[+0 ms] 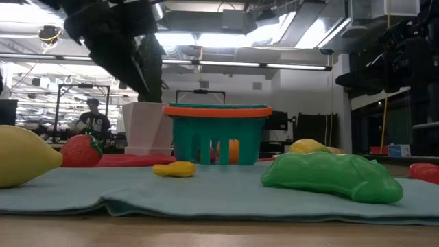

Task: Pick and placing Produce into tupperware
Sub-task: Put the strawberry into the basket

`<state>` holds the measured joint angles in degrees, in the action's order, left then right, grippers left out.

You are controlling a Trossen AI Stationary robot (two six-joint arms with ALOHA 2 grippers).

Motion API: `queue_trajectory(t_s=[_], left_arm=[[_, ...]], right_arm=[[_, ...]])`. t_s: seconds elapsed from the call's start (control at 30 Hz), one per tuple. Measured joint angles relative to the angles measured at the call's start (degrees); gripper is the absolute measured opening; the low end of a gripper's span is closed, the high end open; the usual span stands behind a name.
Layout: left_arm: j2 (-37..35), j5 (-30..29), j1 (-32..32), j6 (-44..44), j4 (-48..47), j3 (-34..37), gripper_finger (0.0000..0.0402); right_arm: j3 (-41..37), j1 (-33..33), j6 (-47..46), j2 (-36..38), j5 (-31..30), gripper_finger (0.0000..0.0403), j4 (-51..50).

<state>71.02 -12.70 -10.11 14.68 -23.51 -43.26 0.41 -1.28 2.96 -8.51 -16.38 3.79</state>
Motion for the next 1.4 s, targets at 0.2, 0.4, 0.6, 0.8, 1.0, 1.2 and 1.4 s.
queue_trajectory(t_s=[0.2, 0.4, 0.6, 0.8, 1.0, 1.2, 1.4], left_arm=[[0.02, 0.21, -1.40, 0.69, 0.06, 0.89, 0.0023], [0.02, -0.05, -1.55, 4.88, -1.29, 0.89, 0.0070], [0.04, -0.53, -1.55, 6.27, -3.87, 0.89, 0.0158], [0.05, -0.71, -1.56, 7.73, -6.09, 0.89, 0.0224], [0.07, -0.16, -2.44, 11.31, -6.58, 0.89, 0.0232], [0.07, -0.88, -5.24, 23.16, -10.96, 0.91, 0.0230], [0.07, -5.36, -12.10, 32.76, -10.82, 0.91, 0.0229]], right_arm=[[0.01, 0.00, -0.23, 0.00, 0.00, 0.0073, 0.02], [0.00, 0.00, -0.37, 0.00, 0.00, 0.0073, 0.02], [0.00, 0.00, -1.03, 0.00, 0.00, 0.0073, 0.02], [0.00, 0.00, -1.03, 0.00, 0.00, 0.0073, 0.02], [0.00, 0.00, -1.03, 0.02, 0.00, 0.0073, 0.02], [0.01, 0.00, -1.01, 0.02, 0.00, 0.0073, 0.04], [0.01, -0.01, -1.18, 0.02, -0.01, 0.0073, 0.05]])
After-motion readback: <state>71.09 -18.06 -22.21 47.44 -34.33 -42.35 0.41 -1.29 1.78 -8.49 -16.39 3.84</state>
